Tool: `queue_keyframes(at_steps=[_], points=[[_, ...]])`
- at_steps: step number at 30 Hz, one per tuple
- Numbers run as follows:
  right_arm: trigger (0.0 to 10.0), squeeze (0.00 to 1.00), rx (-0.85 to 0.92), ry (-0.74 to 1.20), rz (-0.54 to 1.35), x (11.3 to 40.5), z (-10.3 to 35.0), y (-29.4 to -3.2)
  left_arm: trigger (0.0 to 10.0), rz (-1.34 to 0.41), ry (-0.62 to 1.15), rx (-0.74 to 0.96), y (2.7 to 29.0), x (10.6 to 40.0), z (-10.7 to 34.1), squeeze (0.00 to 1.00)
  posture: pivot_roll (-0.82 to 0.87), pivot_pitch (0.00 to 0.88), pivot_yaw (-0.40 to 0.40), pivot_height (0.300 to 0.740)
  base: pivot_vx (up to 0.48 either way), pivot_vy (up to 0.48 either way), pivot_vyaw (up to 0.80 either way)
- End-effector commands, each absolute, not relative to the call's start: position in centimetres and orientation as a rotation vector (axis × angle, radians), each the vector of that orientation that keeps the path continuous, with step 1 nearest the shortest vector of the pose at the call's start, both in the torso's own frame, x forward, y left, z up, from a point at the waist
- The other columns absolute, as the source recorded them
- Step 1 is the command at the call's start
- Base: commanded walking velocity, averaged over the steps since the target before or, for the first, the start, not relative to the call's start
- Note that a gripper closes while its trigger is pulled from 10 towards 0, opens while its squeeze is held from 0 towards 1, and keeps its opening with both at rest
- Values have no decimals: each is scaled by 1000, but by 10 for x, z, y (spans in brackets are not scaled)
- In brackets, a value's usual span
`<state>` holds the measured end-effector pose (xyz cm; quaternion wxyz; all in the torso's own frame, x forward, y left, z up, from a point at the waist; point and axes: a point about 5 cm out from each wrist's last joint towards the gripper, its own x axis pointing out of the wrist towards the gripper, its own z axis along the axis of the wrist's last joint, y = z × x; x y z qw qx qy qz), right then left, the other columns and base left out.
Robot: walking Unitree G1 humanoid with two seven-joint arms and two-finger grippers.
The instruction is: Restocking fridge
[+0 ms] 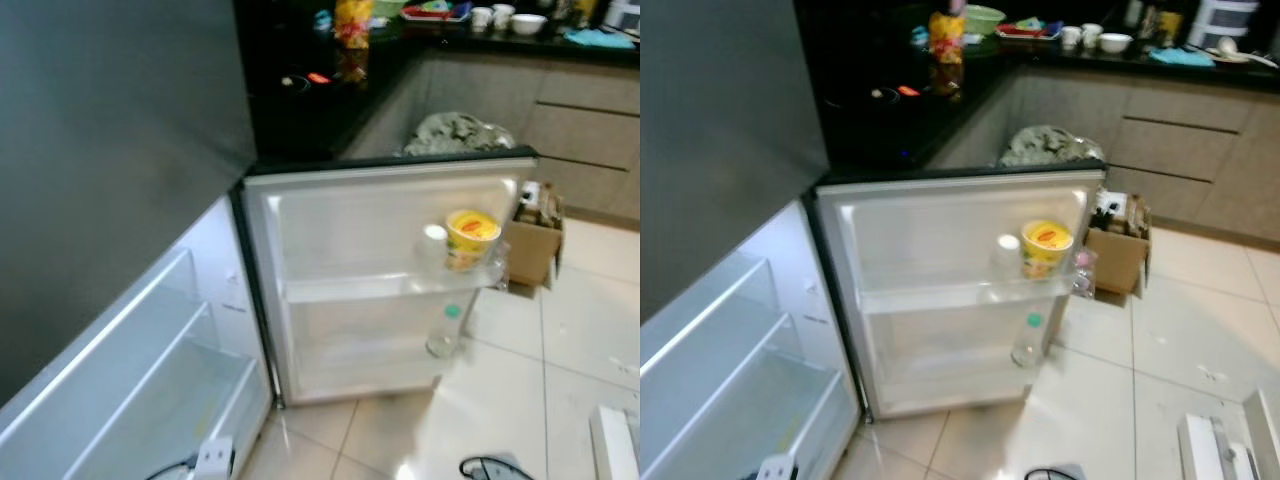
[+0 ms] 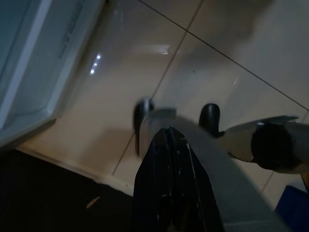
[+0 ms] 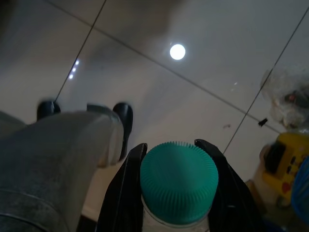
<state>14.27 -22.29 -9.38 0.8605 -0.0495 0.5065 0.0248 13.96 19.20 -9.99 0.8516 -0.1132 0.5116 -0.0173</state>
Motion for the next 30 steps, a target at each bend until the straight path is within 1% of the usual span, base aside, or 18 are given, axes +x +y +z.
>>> queue_keyframes(at_steps=[1,7,10,12,17,21,30], points=[[10000,0,-83,1062,56,143,-95,-217,10000,-40,1089,-233,190,138,-101,0,-76,6,-11,740,304,0,0],[10000,0,-83,1067,58,141,-96,-217,10000,-38,1081,-230,189,139,-101,0,-75,11,-11,740,297,0,0],[10000,0,-82,1066,58,141,-96,-217,10000,-22,1069,-259,188,139,-101,0,-73,13,-12,740,0,0,0],[10000,0,-83,1063,60,141,-96,-217,10000,-67,1083,-243,187,138,-101,0,-72,13,-11,740,0,-461,0],[10000,0,-84,1060,64,142,-95,-216,10000,-57,1076,-251,189,139,-100,0,-71,12,-13,740,0,-440,0],[10000,0,-85,1061,66,142,-95,-216,10000,-50,1074,-254,189,138,-100,0,-69,9,-12,740,247,-409,0],[10000,0,-109,1058,85,143,-95,-216,10000,-45,1063,-263,189,140,-100,0,-67,5,-11,740,0,0,0]])
